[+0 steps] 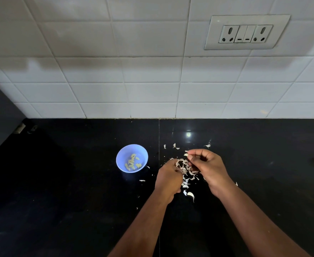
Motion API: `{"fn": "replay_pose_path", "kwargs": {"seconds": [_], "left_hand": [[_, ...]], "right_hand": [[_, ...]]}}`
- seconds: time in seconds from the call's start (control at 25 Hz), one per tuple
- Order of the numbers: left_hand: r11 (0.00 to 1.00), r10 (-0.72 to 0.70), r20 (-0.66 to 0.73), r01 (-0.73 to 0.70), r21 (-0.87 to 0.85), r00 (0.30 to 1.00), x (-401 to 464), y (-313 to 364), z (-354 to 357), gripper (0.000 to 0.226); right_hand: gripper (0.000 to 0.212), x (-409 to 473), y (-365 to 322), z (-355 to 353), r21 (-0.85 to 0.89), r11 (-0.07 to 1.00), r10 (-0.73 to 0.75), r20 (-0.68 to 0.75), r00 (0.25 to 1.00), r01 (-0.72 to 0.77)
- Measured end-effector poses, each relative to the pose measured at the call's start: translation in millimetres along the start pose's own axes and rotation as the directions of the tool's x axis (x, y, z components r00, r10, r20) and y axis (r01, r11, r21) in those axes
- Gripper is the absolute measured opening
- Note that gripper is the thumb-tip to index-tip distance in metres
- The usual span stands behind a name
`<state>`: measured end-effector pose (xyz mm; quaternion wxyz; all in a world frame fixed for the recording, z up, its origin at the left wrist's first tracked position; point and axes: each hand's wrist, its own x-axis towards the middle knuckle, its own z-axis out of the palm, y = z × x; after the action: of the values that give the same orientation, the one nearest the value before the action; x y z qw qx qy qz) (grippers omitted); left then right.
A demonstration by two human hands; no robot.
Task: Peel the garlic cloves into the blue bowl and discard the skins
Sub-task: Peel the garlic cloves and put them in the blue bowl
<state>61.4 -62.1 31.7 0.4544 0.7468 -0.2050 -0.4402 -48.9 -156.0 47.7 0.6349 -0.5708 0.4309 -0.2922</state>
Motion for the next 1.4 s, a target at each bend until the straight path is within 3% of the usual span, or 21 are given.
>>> {"fn": "replay_pose_path", "kwargs": {"seconds": [0.12, 0.24, 0.36, 0.56, 0.76, 1.0, 1.24, 1.4], "left_hand": [[0.998, 0.041, -0.068, -0.044, -0.043, 0.997, 1, -2, 0, 0.006], [0.990, 0.051, -0.065, -0.059, -0.130, 0.997, 2, 1, -2, 0.015], [0.962, 0.044, -0.013, -0.045, -0.268, 0.999, -3, 7, -3, 0.010], [0.939, 0.015, 0.008, -0.012, -0.345, 1.000, -7, 8, -7, 0.010], [0.931, 0.052, -0.012, -0.053, -0.360, 0.999, -9, 9, -6, 0.009], [0.974, 0.043, 0.006, -0.040, -0.222, 0.999, -13, 5, 5, 0.019], [1.000, 0.027, -0.080, -0.028, -0.009, 0.996, -13, -4, 6, 0.051], [0.980, 0.045, -0.042, -0.052, -0.192, 0.998, -16, 2, 6, 0.021]], "right_hand": [[0.020, -2, 1, -3, -0.093, 0.993, -0.076, -0.017, 0.997, 0.074], [0.023, -6, 0, -3, -0.154, 0.980, -0.131, -0.032, 0.991, 0.125], [0.029, -9, -1, -5, -0.218, 0.965, -0.153, -0.004, 0.988, 0.148], [0.035, -14, -4, -7, -0.221, 0.961, -0.152, 0.080, 0.985, 0.167], [0.040, -18, -4, -3, 0.014, 0.998, -0.060, 0.025, 0.998, 0.059], [0.039, -19, 2, 0, -0.031, 0.997, -0.076, -0.042, 0.996, 0.074], [0.037, -20, 4, -10, -0.292, 0.938, -0.186, 0.022, 0.982, 0.184], [0.042, -23, 2, -13, -0.426, 0.868, -0.248, 0.068, 0.966, 0.254]]}}
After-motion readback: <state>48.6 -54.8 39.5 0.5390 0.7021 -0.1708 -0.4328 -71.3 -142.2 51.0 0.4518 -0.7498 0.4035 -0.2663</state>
